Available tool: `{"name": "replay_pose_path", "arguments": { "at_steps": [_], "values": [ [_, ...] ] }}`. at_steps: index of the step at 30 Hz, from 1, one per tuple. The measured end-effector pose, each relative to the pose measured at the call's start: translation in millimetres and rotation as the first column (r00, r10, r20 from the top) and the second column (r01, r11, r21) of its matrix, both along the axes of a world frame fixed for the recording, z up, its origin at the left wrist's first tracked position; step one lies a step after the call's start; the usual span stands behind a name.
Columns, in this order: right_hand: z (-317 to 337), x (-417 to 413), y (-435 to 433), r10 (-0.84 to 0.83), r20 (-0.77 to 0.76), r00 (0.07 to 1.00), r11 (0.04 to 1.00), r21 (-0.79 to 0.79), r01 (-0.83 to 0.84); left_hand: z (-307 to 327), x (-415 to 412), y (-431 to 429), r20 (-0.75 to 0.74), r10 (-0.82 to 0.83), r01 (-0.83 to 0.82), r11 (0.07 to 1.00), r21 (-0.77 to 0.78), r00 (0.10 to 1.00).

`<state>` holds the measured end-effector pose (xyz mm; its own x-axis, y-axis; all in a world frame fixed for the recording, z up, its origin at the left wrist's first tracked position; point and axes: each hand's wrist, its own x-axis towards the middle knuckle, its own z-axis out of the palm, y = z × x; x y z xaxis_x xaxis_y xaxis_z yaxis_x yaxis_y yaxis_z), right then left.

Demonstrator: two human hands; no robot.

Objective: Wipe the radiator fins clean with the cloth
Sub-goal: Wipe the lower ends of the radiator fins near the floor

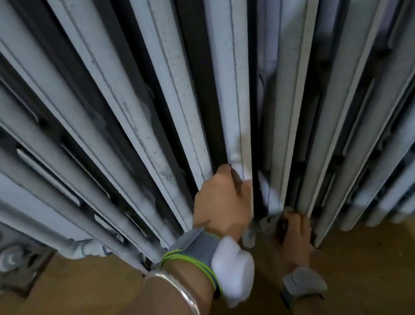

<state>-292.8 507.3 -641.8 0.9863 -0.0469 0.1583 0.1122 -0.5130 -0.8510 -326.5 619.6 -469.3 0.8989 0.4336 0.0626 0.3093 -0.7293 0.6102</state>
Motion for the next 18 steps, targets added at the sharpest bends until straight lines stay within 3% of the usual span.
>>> {"name": "replay_pose_path", "arguments": {
  "at_steps": [2, 5, 7, 10, 13, 18],
  "values": [
    [-16.9, 0.9, -1.4, 0.018, -0.103, 0.994, 0.998, -0.053, -0.024, -0.4, -0.4, -0.7, 0.005, -0.004, 0.004, 1.000, 0.013, 1.000],
    [-34.6, 0.9, -5.7, -0.020, -0.279, 0.960, 0.995, 0.091, 0.047, -1.7, -1.5, -2.8, 0.020, -0.002, 0.001, 1.000, 0.028, 1.000],
    [-45.1, 3.7, -5.1, -0.096, -0.475, 0.874, 0.968, 0.158, 0.193, -2.0, -1.8, -3.5, 0.023, 0.003, -0.003, 1.000, 0.028, 1.000],
    [-64.5, 13.0, 0.1, -0.085, -0.707, 0.702, 0.868, 0.293, 0.400, -2.0, -1.1, -1.5, 0.024, -0.007, 0.007, 1.000, 0.008, 1.000],
    [-71.2, 22.0, 1.8, -0.035, -0.753, 0.657, 0.797, 0.375, 0.473, -3.1, -0.2, 0.0, 0.022, -0.024, 0.024, 1.000, 0.013, 0.999],
    [-42.4, 21.6, -1.0, 0.044, -0.728, 0.684, 0.770, 0.461, 0.441, -2.5, 0.6, -0.5, 0.023, -0.015, 0.015, 1.000, 0.021, 1.000]
  ]
}}
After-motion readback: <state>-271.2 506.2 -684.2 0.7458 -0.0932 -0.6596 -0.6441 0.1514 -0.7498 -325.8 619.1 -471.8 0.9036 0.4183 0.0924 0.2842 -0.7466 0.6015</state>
